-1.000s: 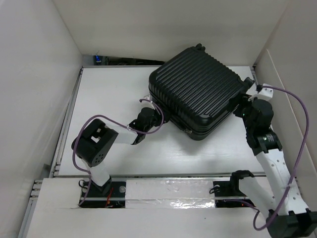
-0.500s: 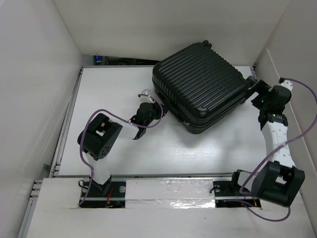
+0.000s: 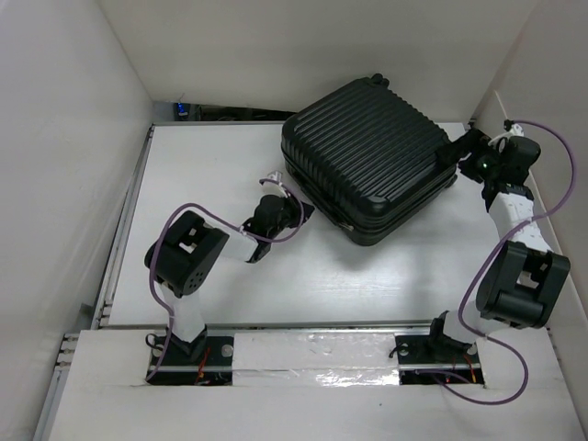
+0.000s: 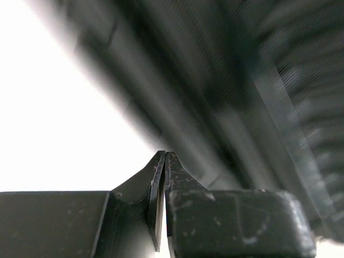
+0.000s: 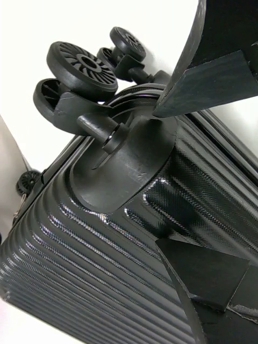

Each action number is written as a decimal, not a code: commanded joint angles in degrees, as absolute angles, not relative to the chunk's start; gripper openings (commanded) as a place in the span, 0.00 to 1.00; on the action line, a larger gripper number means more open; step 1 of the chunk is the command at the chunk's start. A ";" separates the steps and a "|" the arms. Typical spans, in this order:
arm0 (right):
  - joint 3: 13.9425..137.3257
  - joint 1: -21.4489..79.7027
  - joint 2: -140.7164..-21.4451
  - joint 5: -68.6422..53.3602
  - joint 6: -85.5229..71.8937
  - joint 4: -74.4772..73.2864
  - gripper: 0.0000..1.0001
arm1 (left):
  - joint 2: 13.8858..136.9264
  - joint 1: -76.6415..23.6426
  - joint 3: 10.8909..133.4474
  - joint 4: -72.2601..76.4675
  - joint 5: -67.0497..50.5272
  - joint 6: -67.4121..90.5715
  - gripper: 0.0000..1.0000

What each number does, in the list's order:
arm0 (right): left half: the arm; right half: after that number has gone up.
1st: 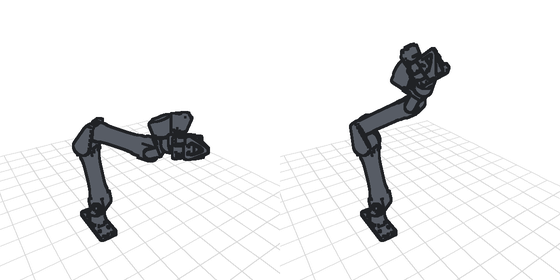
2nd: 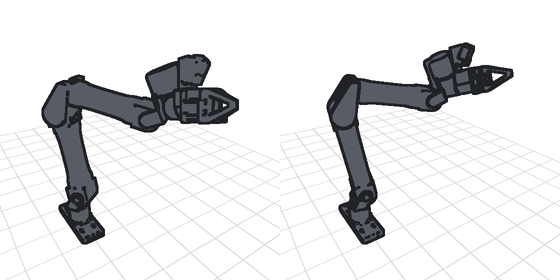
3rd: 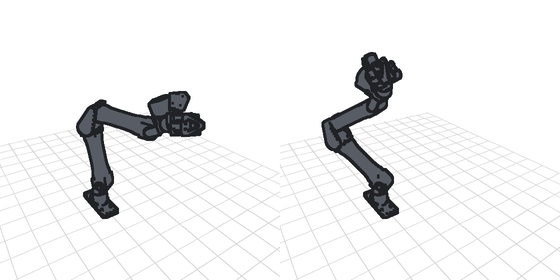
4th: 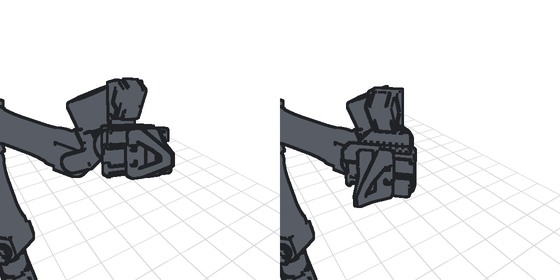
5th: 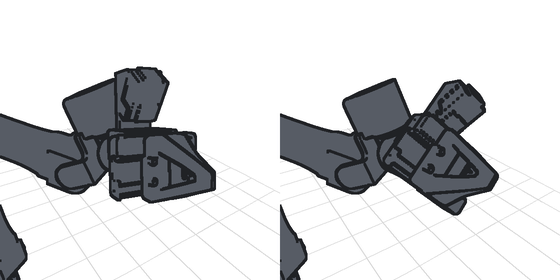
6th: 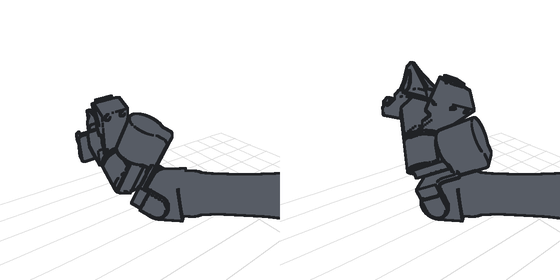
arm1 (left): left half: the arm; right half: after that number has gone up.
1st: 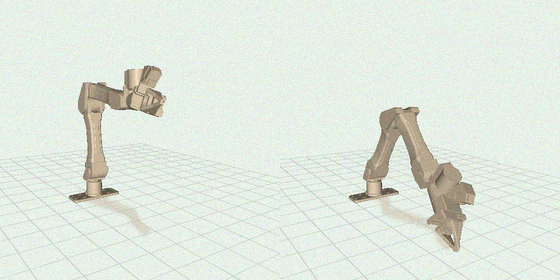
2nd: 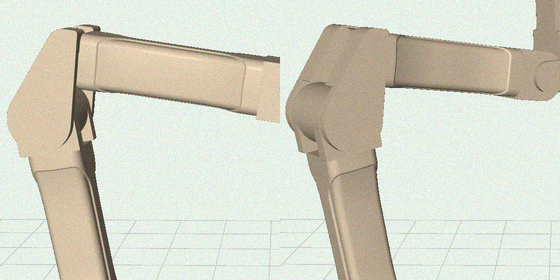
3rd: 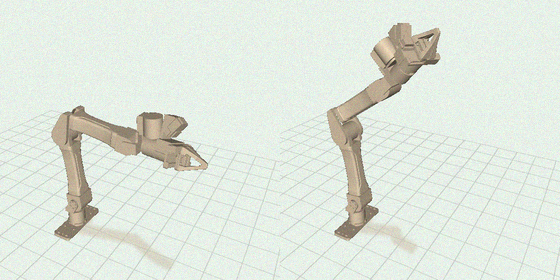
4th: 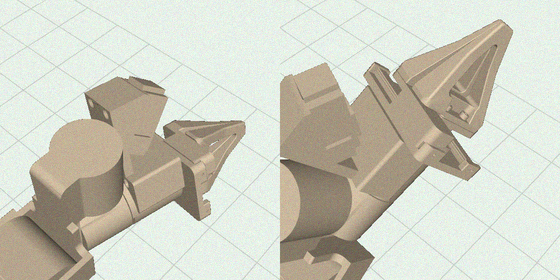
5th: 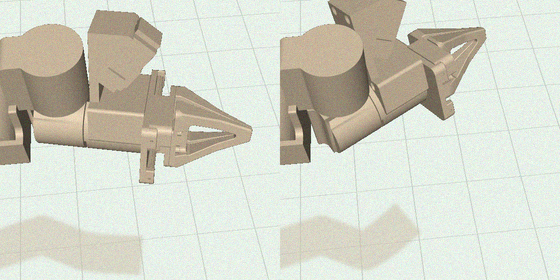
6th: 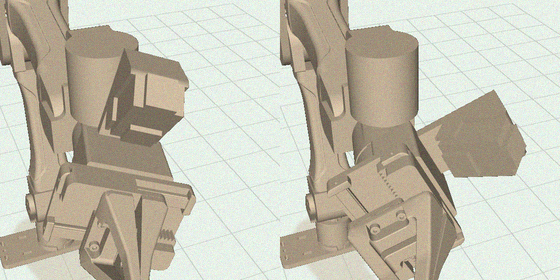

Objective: Pack the luggage

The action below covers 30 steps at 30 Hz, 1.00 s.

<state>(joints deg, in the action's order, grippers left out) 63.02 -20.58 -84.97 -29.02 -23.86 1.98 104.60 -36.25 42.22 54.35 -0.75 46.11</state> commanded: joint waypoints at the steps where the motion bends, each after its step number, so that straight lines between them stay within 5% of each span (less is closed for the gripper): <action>1: 64.51 -19.95 -87.80 -32.78 -24.69 6.14 1.00 | 105.82 -37.62 39.82 47.20 -2.72 43.95 0.00; 11: 67.34 -14.23 -89.23 -32.29 -18.45 1.92 0.99 | 100.30 -42.98 34.38 50.43 -3.00 45.87 0.00; 16: 56.53 -21.16 -78.68 -27.42 -23.72 8.34 1.00 | 83.78 -33.35 30.67 45.54 3.86 46.32 0.00; 20: 53.01 -21.88 -73.49 -24.36 -25.40 9.40 0.97 | 81.29 -24.71 41.71 37.66 4.74 46.05 0.56; 22: 51.16 -22.49 -71.12 -22.95 -26.19 10.19 0.90 | 86.20 -21.46 52.96 34.46 4.75 46.76 0.72; 24: 48.79 -22.50 -67.86 -21.80 -26.37 10.46 0.67 | 94.16 -16.80 63.91 31.91 1.41 48.16 0.80; 26: 47.12 -22.50 -64.79 -21.02 -26.45 10.46 0.24 | 100.86 -14.69 73.08 25.43 0.35 47.21 0.84; 27: 45.37 -22.50 -63.73 -19.53 -26.63 10.28 0.13 | 107.95 -13.37 84.35 21.66 -1.30 45.46 0.86; 30: 41.76 -24.77 -61.35 -14.17 -27.33 12.12 0.03 | 121.66 -11.35 105.63 9.52 -4.39 42.46 0.89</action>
<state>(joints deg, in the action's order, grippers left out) 44.51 -22.74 -63.37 -20.40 -26.44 7.86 111.83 -13.06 92.31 24.34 -0.25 45.80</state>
